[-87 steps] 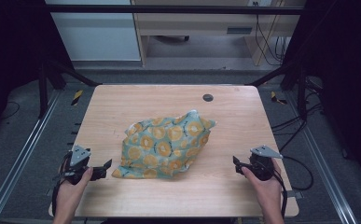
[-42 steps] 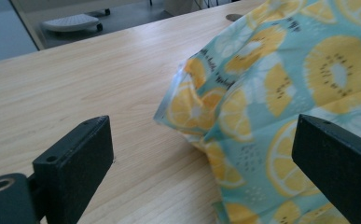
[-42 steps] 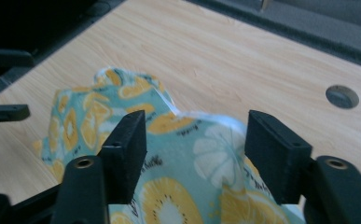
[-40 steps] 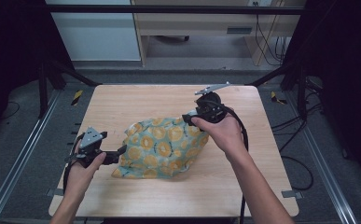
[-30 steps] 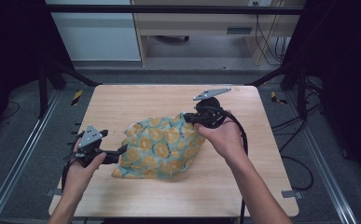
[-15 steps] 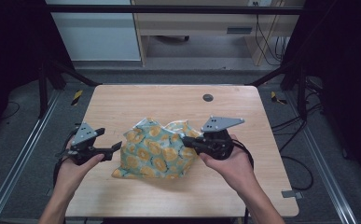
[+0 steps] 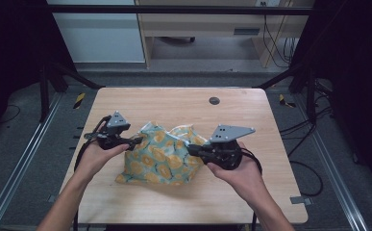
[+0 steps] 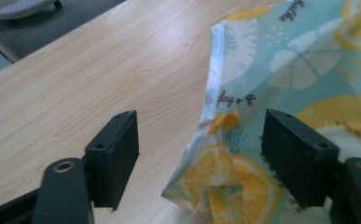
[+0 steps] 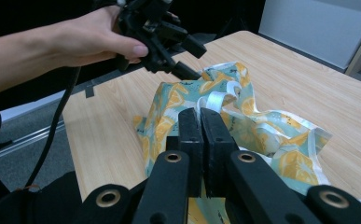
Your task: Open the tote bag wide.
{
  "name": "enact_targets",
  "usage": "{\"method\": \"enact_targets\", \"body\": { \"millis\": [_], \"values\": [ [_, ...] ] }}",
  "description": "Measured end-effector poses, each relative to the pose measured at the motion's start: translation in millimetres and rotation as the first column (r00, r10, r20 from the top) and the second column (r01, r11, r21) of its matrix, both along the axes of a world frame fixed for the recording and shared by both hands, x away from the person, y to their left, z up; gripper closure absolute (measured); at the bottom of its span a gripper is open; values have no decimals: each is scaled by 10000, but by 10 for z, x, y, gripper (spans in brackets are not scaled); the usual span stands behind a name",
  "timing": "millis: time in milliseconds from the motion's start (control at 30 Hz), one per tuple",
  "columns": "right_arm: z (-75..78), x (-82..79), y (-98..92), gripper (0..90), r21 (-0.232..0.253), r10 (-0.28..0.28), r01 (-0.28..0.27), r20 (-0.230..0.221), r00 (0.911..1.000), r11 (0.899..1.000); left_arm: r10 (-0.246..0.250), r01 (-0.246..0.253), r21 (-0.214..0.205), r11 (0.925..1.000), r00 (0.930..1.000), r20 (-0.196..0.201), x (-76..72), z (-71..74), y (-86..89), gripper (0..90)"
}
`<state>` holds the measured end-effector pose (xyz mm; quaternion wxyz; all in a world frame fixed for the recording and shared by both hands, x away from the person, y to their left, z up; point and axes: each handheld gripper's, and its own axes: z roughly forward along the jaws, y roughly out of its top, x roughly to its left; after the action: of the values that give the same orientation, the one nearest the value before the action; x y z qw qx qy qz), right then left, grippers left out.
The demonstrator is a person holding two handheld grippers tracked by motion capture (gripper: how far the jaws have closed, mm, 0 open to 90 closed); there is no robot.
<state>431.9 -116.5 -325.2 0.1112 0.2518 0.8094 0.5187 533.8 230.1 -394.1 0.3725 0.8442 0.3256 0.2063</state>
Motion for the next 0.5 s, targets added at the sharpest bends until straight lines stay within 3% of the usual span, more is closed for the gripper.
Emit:
{"method": "enact_targets", "body": {
  "millis": [300,400,500],
  "values": [
    [-31,-6,-66,879,-7,-23,23,-57,10000,10000,-546,575,362,9977,9956,-761,148,-55,-181,386],
    [-31,-15,-74,878,17,-1,1,-46,10000,10000,-762,836,674,9942,9915,-1053,140,-118,-243,482],
    [-34,-18,-77,877,10,-16,16,-34,10000,10000,-699,773,783,9939,9932,-929,118,-131,-251,639]
  ]
}}
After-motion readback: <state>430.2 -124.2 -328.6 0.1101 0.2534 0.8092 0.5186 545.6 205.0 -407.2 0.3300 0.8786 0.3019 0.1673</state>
